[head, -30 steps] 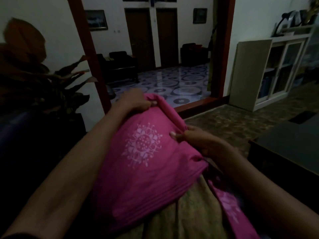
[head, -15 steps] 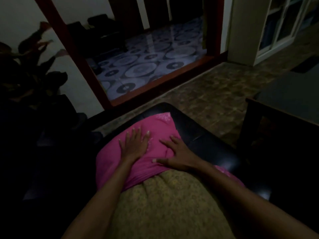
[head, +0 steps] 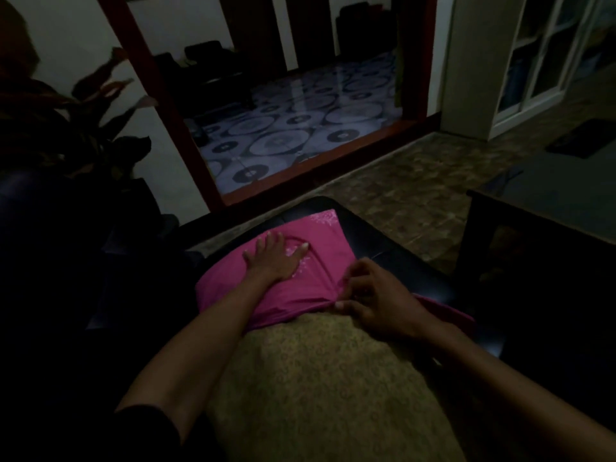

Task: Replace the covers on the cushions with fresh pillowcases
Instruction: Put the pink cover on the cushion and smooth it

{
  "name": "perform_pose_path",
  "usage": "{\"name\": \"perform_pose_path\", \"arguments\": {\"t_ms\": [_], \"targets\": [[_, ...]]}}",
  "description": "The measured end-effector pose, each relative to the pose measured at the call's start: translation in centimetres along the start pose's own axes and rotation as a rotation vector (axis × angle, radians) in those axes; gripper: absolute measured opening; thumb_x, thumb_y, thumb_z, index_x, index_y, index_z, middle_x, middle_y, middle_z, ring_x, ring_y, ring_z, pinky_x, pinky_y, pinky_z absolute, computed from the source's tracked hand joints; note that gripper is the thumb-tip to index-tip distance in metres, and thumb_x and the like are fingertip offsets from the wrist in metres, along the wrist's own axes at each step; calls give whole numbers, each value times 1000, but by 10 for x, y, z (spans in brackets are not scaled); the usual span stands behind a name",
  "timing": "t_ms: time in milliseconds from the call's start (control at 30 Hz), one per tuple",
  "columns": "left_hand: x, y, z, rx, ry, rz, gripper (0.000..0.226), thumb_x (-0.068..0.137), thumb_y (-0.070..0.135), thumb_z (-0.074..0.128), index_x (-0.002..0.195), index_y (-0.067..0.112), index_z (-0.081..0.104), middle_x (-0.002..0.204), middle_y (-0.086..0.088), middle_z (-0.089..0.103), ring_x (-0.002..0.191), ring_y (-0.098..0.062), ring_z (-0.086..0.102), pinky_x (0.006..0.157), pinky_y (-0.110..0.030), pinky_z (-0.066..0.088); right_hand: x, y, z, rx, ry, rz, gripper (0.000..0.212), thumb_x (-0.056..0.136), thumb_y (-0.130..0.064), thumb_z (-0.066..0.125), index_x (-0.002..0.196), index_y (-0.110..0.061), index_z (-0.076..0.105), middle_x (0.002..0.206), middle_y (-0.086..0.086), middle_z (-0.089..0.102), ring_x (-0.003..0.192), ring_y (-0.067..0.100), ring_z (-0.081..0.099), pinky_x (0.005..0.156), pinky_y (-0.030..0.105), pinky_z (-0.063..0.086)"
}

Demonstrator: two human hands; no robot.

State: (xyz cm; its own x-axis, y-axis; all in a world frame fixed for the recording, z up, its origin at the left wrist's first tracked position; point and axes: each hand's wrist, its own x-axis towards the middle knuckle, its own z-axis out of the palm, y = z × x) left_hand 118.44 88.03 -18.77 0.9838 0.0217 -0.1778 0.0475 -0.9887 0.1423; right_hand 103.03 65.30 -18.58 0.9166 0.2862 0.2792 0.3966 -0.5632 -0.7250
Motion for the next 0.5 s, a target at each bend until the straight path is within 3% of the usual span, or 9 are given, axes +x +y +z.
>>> {"name": "perform_pose_path", "arguments": {"t_ms": [67,133,167,200,267,300,367,433,500], "targets": [[-11,11,-9,6,180,159,86,91,74,39,157,19,26,166,-9,16,152,-27,14,121,-51,12,-12,1,-4,38,22,-15,14,83,-33,82,78,-33,69,108,-14,51,98,-2,58,79,6,42],[-27,20,-24,-90,342,409,58,84,63,59,128,26,61,137,-5,53,130,-24,47,111,-43,38,-26,4,-9,74,79,4,8,84,-36,81,86,-36,73,110,-15,51,102,-4,58,85,13,47],[-38,25,-36,-152,302,521,46,80,65,62,108,29,70,116,1,63,112,-19,58,100,-39,47,-31,4,-13,86,100,48,14,82,-42,81,92,-38,72,111,-15,51,102,-4,58,85,17,50],[-50,31,-48,-187,163,609,41,79,67,64,95,30,72,101,6,68,97,-13,63,90,-36,52,-36,3,-19,103,93,133,27,77,-53,82,99,-41,70,111,-14,50,100,-5,59,84,19,53],[-79,47,-66,-137,-229,656,34,80,63,72,92,31,73,90,13,71,82,0,63,78,-23,51,-45,-1,-32,15,-7,355,67,58,-81,77,111,-44,60,111,-14,48,100,-1,59,87,23,52],[-91,54,-68,-87,-323,654,33,78,61,75,95,32,72,89,16,70,80,5,62,75,-17,49,-47,1,-38,-74,-81,429,83,50,-92,71,115,-43,55,113,-14,49,102,2,57,90,26,50],[-108,62,-57,-36,-275,669,34,75,62,77,86,31,68,78,18,66,70,6,59,65,-19,46,-50,2,-42,-139,-214,508,105,41,-101,62,125,-40,49,122,-14,54,109,8,57,93,30,47],[-116,66,-44,-24,-138,653,35,79,57,74,75,23,65,65,10,62,57,-2,54,56,-31,43,-51,4,-38,-27,-301,565,120,40,-101,64,140,-37,43,139,-15,54,119,10,57,99,30,46],[-120,69,-38,-51,-33,615,25,86,42,71,76,19,70,65,5,65,58,-8,59,58,-36,47,-55,3,-26,89,-315,603,126,45,-95,69,149,-36,34,146,-10,52,125,15,56,104,33,45]]}}
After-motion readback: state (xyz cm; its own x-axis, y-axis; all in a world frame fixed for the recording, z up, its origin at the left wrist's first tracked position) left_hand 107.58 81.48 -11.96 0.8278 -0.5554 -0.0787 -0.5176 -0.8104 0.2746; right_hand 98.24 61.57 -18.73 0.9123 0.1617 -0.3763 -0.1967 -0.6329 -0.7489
